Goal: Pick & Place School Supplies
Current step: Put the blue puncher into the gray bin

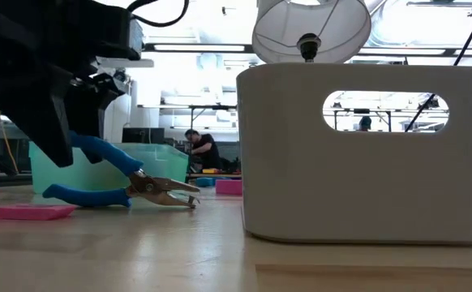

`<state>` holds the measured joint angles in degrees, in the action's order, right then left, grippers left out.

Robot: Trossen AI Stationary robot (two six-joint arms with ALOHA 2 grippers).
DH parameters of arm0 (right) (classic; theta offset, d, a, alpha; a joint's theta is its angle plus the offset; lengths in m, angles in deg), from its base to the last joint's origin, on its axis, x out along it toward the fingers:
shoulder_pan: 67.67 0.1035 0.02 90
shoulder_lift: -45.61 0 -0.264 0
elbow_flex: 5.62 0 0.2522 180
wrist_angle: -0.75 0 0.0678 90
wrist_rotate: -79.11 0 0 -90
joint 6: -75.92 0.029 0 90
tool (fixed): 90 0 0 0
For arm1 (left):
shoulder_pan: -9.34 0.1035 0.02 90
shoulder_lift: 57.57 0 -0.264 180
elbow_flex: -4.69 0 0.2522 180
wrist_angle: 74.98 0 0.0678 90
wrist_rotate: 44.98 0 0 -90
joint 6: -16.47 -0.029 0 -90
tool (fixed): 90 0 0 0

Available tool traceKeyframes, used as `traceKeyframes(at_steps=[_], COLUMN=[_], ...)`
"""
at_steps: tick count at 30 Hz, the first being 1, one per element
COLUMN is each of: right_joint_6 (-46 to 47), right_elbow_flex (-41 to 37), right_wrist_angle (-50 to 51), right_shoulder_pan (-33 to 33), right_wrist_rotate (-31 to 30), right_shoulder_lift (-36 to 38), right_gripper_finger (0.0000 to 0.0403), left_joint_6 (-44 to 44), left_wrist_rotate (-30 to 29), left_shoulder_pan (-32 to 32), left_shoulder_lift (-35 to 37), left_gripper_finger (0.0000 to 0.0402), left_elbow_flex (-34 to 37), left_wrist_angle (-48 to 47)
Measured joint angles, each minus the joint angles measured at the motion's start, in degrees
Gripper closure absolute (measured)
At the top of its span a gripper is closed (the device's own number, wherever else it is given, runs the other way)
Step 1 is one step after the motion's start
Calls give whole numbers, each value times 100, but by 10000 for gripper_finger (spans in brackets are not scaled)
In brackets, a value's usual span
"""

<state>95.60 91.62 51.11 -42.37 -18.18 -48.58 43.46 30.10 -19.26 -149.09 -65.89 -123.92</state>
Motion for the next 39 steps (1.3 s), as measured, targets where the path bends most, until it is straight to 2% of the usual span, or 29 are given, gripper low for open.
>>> traceKeyframes(at_steps=[23,39], right_joint_6=[0,0], right_elbow_flex=[0,0], right_wrist_angle=[0,0], right_shoulder_pan=[0,0], right_wrist_rotate=[-2,0], right_shoulder_lift=[0,0], right_gripper_finger=[210,210], left_joint_6=[-151,-153], left_wrist_rotate=[-319,-316], left_shoulder_pan=[0,0], left_shoulder_lift=[39,42], left_gripper_finger=[181,296], left_elbow_flex=[0,-2], left_wrist_angle=[-13,10])
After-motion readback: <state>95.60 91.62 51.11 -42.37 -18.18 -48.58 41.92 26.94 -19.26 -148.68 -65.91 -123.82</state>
